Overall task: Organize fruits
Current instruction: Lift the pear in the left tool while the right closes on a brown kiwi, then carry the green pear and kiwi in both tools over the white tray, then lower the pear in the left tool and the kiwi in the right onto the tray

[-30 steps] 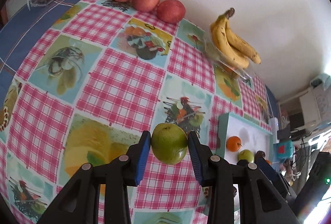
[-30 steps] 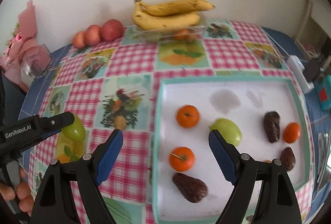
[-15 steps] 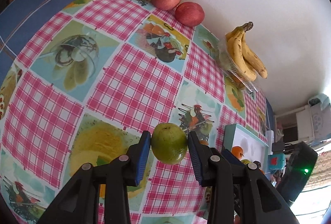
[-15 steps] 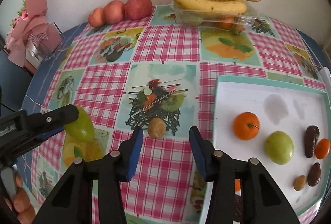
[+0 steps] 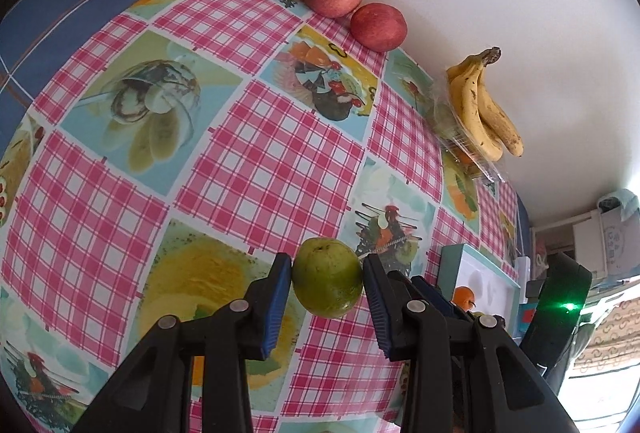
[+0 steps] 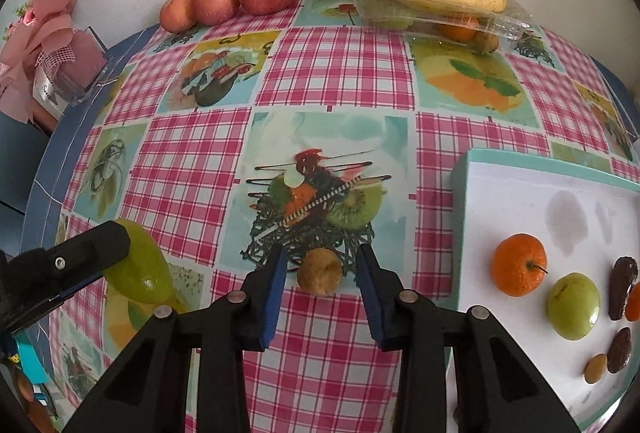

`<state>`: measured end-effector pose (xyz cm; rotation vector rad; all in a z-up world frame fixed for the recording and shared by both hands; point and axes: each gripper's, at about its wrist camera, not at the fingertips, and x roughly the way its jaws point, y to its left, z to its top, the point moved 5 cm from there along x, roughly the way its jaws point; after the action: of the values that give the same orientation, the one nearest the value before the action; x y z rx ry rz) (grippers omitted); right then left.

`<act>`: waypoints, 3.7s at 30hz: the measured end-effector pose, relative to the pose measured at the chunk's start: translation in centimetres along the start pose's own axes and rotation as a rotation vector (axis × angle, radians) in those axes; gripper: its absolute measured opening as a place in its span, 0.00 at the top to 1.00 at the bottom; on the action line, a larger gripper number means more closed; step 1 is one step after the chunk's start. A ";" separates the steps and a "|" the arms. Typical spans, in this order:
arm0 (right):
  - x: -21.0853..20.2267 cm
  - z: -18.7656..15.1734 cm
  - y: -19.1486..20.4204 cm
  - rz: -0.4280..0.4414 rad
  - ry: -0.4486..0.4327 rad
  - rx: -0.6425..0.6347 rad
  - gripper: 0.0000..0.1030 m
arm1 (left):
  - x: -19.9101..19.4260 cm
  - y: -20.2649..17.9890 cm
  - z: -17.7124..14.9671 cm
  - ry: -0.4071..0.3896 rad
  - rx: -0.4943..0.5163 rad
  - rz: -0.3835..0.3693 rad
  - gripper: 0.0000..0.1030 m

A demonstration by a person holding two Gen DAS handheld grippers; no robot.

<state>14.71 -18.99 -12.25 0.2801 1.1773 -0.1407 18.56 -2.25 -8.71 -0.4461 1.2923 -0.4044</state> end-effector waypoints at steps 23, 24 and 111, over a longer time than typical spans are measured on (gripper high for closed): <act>-5.6 -0.4 -1.5 0.025 -0.108 0.034 0.77 | -2.1 -2.1 -0.5 -0.054 0.082 0.026 0.62; -6.3 -0.5 -1.7 0.022 -0.119 0.037 0.77 | -2.3 -2.4 -0.6 -0.058 0.091 0.027 0.62; -9.1 -9.0 -25.9 -0.148 -0.068 0.506 0.77 | 9.7 -22.6 -16.7 0.110 0.735 0.087 0.63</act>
<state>-3.36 -41.51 -10.72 0.6272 1.0815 -0.5773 3.70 -28.02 -8.24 0.2543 1.1667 -0.7951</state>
